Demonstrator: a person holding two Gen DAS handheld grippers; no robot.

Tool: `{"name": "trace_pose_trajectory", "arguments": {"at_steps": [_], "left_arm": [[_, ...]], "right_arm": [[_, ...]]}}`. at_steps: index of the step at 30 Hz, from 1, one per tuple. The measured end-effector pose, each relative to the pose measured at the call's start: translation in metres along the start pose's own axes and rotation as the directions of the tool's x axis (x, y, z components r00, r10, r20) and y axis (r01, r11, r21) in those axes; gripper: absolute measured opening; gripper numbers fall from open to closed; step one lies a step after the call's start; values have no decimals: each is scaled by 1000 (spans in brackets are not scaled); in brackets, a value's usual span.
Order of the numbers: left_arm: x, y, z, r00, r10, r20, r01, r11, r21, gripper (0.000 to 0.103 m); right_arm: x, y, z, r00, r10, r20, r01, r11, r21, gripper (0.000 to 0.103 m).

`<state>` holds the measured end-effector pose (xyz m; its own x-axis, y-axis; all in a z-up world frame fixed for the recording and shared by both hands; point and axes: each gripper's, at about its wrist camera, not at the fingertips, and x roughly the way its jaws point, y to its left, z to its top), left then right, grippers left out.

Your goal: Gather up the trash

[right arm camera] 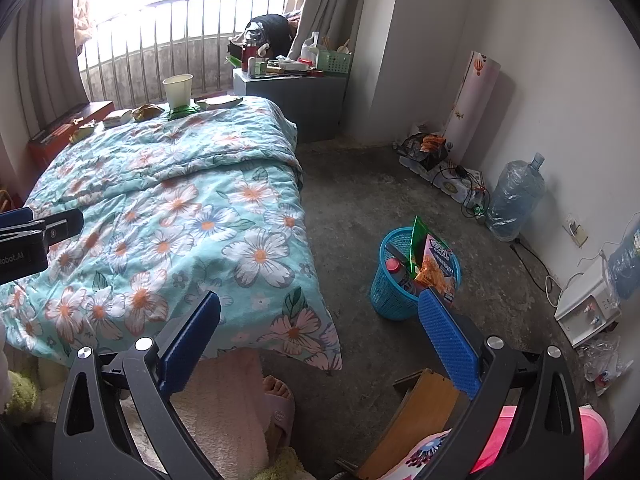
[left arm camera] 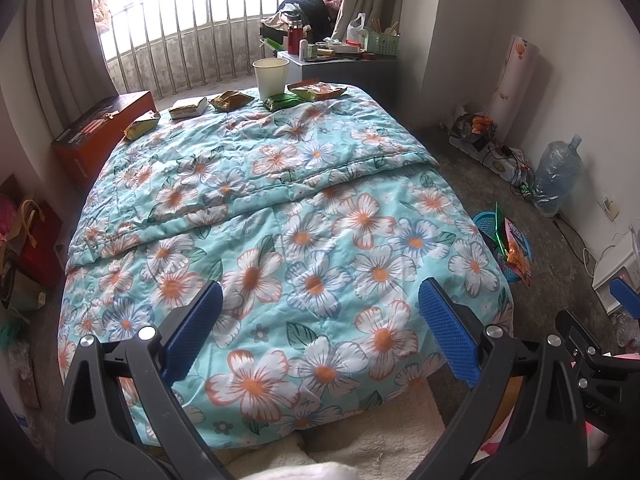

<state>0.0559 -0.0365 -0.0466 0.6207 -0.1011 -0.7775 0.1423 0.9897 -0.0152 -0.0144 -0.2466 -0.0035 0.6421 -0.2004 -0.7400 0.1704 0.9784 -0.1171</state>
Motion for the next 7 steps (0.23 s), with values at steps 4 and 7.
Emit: {"name": "trace_pose_trajectory", "arguments": {"at_steps": [4,7], "left_arm": [[0,0,0,1000,1,-2,-1,1000,-4,94],[0,0,0,1000,0,-3,0,1000,-2,94]], "right_arm": [[-1,0,0,1000,0,0,0,1000,2,96],[0,1,1,1000,1,0,-1,1000,2,96]]}}
